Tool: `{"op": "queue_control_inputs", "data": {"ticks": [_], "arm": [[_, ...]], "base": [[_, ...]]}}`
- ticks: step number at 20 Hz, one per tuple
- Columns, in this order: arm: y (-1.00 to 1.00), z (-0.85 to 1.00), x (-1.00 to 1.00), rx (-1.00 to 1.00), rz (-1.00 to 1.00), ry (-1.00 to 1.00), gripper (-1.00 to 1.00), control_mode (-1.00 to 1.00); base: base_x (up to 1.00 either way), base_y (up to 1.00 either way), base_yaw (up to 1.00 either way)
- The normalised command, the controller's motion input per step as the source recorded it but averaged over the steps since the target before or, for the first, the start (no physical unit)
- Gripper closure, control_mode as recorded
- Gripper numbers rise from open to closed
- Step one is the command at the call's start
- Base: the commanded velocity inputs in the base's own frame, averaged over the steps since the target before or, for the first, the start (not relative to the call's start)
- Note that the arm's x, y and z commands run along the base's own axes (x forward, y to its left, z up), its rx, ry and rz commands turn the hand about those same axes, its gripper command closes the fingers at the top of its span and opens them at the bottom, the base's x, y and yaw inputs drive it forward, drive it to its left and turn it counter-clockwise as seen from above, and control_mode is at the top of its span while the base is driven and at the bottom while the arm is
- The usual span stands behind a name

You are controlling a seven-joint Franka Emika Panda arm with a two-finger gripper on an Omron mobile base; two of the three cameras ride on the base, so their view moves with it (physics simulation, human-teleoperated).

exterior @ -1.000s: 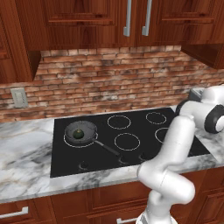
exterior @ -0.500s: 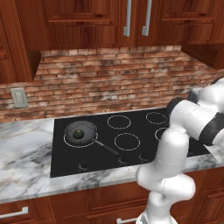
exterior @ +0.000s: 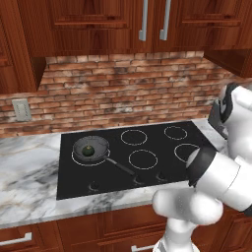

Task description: Put the squash and carrot in the pan. Then turn on the front left burner and set the heat to medium.

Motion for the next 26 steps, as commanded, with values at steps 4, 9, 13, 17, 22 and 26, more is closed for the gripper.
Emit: {"op": "queue_control_inputs", "data": {"ticks": [4, 9, 13, 17, 22, 26], "arm": [[1.00, 0.36, 0.40, -0.12, -0.03, 0.06, 1.00, -1.00], [1.00, 0.28, 0.71, -0.01, 0.00, 0.10, 1.00, -1.00], [1.00, 0.03, 0.91, 0.00, 0.02, 0.07, 1.00, -1.00], [1.00, 0.00, 0.90, 0.00, 0.04, 0.05, 1.00, -1.00], [1.00, -0.08, 0.63, 0.00, 0.05, 0.01, 1.00, -1.00], [1.00, -0.03, 0.23, 0.00, 0.08, 0.00, 1.00, -1.00]], "base": [[0.00, 0.00, 0.00], [0.00, 0.00, 0.00], [0.00, 0.00, 0.00], [0.00, 0.00, 0.00], [0.00, 0.00, 0.00], [0.00, 0.00, 0.00]]}}
